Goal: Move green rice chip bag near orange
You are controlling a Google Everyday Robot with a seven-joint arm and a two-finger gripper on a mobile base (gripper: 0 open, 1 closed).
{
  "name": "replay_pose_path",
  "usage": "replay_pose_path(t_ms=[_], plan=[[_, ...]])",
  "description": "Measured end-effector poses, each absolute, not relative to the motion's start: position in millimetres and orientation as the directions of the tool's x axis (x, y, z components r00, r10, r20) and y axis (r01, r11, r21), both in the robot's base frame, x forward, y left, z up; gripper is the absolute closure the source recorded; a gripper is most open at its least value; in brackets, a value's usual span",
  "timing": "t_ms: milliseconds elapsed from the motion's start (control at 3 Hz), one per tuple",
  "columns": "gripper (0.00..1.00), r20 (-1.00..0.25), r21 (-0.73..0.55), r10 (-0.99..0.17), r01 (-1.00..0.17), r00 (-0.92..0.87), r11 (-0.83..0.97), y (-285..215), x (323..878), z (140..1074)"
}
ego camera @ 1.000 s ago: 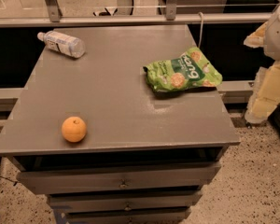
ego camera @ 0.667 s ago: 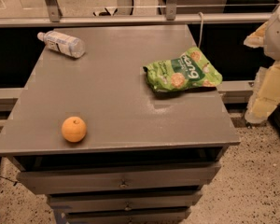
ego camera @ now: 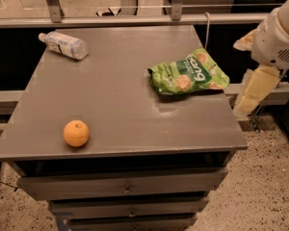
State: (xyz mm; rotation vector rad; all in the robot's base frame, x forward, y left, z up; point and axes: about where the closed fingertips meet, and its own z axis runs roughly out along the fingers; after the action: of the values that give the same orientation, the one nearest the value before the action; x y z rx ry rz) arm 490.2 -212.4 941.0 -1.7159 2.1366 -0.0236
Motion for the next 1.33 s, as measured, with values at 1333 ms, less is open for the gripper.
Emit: replay_pose_path(t_ms=[1333], plan=[[0.00,-0.504,-0.313,-0.854,-0.949,0.131,0.039,-140,618,873]])
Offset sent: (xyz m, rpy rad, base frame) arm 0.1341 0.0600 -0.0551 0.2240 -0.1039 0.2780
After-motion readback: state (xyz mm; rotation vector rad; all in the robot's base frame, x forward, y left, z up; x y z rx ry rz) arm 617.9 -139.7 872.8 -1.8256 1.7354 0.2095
